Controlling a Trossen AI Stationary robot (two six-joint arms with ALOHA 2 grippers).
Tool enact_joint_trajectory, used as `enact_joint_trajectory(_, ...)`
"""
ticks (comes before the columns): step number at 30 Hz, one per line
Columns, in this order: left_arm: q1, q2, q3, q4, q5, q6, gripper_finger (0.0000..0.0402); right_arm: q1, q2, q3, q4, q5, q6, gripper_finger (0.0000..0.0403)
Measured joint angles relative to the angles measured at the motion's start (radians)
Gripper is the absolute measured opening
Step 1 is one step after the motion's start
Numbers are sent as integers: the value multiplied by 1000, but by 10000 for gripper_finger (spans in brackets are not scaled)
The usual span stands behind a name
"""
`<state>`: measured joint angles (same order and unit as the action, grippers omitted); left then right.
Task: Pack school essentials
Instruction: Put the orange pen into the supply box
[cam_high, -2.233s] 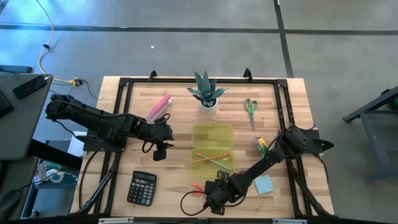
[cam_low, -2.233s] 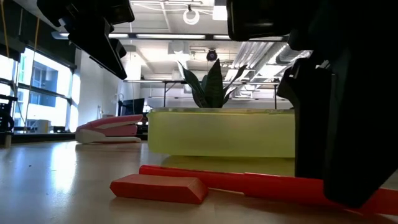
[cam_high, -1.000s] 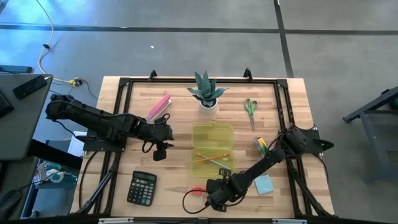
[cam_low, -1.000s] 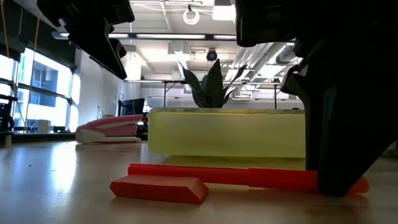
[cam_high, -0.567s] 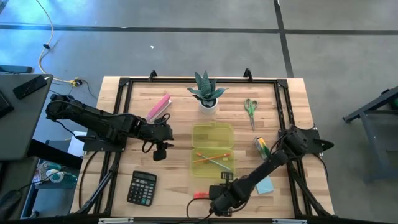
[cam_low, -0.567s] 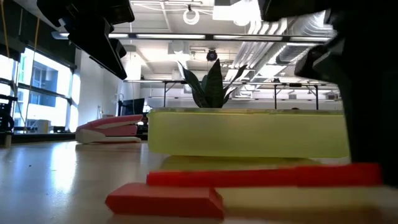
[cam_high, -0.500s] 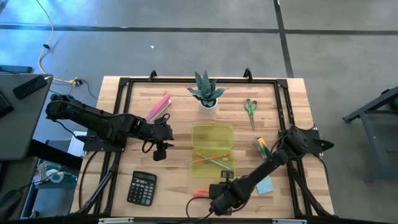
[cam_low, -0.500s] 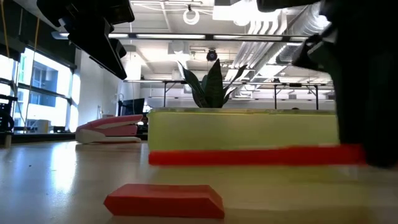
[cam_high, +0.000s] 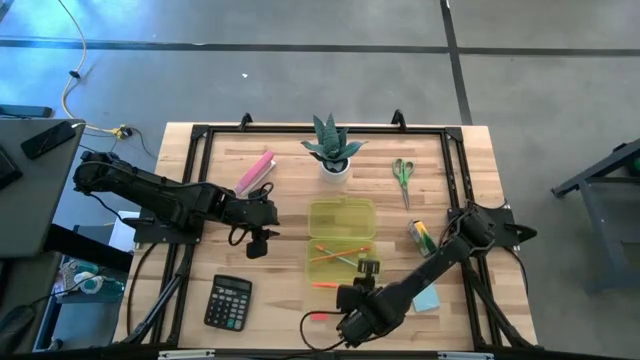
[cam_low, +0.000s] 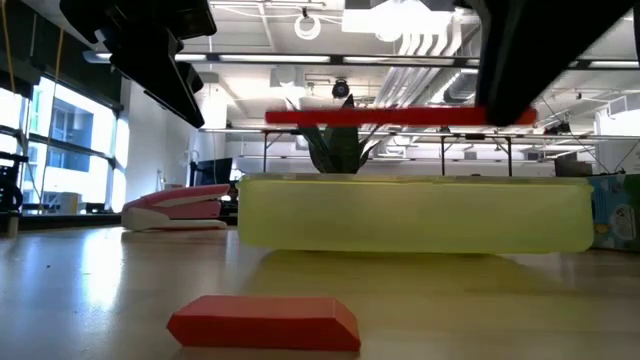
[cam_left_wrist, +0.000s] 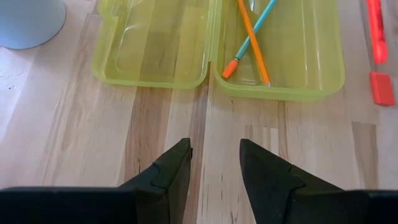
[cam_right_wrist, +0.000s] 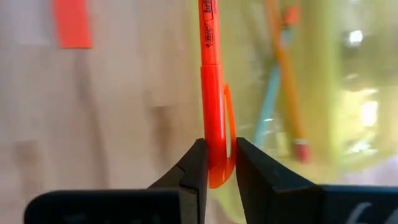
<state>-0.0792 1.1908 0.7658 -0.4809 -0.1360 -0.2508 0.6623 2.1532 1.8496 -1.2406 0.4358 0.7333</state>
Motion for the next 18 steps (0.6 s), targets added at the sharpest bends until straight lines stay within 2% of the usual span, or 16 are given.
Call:
enact_joint_trajectory(4,0,0,0,-1,0,0,126,-20,-1,35,-138,57,29,51)
enact_joint_trajectory(8,0,0,0,-1,0,0,126,-63,-2,24,-207,59,30,51)
enact_joint_trajectory(18,0,0,0,-4,-1,0,126,-191,-1,-125,-155,-78,-132,51)
